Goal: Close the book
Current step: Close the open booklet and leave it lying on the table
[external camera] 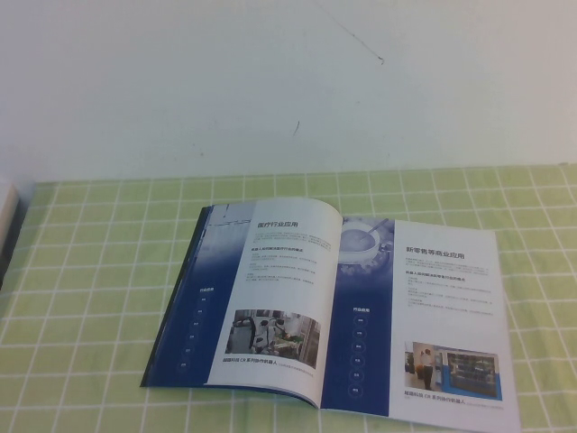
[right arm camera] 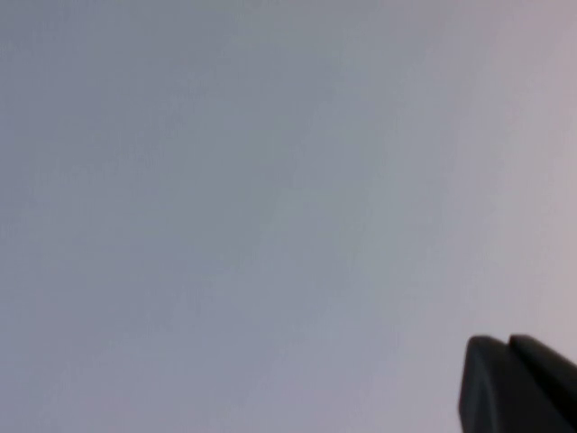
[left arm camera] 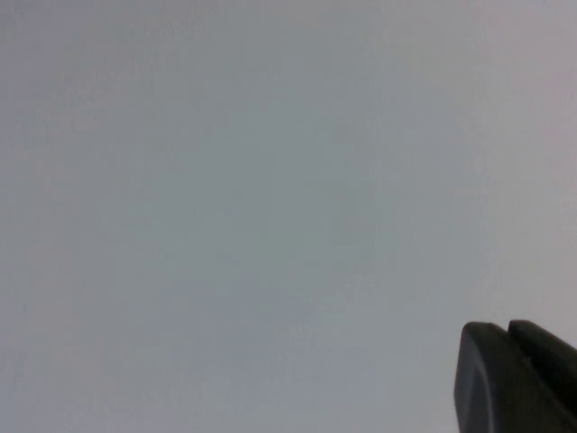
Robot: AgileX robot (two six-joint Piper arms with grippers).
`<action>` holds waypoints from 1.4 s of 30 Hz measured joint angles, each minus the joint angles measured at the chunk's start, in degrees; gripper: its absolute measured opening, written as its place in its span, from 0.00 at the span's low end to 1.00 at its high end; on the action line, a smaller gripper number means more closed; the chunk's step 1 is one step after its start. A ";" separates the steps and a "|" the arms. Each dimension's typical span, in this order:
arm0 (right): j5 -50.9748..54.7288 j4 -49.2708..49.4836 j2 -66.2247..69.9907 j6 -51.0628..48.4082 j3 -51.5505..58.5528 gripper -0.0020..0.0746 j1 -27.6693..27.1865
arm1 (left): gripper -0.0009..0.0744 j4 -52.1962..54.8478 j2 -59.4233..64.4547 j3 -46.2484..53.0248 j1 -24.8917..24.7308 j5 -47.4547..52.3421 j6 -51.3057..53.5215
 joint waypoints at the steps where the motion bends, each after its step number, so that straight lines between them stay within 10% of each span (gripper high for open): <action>1: -2.99 0.00 0.00 0.00 0.00 0.02 0.00 | 0.01 0.00 0.00 0.00 0.00 -2.23 0.00; 11: -3.28 5.61 0.00 -1.51 -0.53 0.02 0.00 | 0.01 0.00 0.00 0.00 0.00 -4.75 -1.54; 24: 60.58 7.92 13.58 -1.75 -27.97 0.02 0.00 | 0.01 -0.35 4.28 -19.82 0.00 39.30 -5.72; 35: 75.58 23.91 45.29 -29.49 -34.16 0.02 0.00 | 0.01 -15.30 32.53 -26.07 0.00 57.85 -0.04; 42: 74.21 45.69 61.62 -49.81 -36.89 0.02 0.88 | 0.01 -36.89 55.26 -35.06 0.00 70.26 24.40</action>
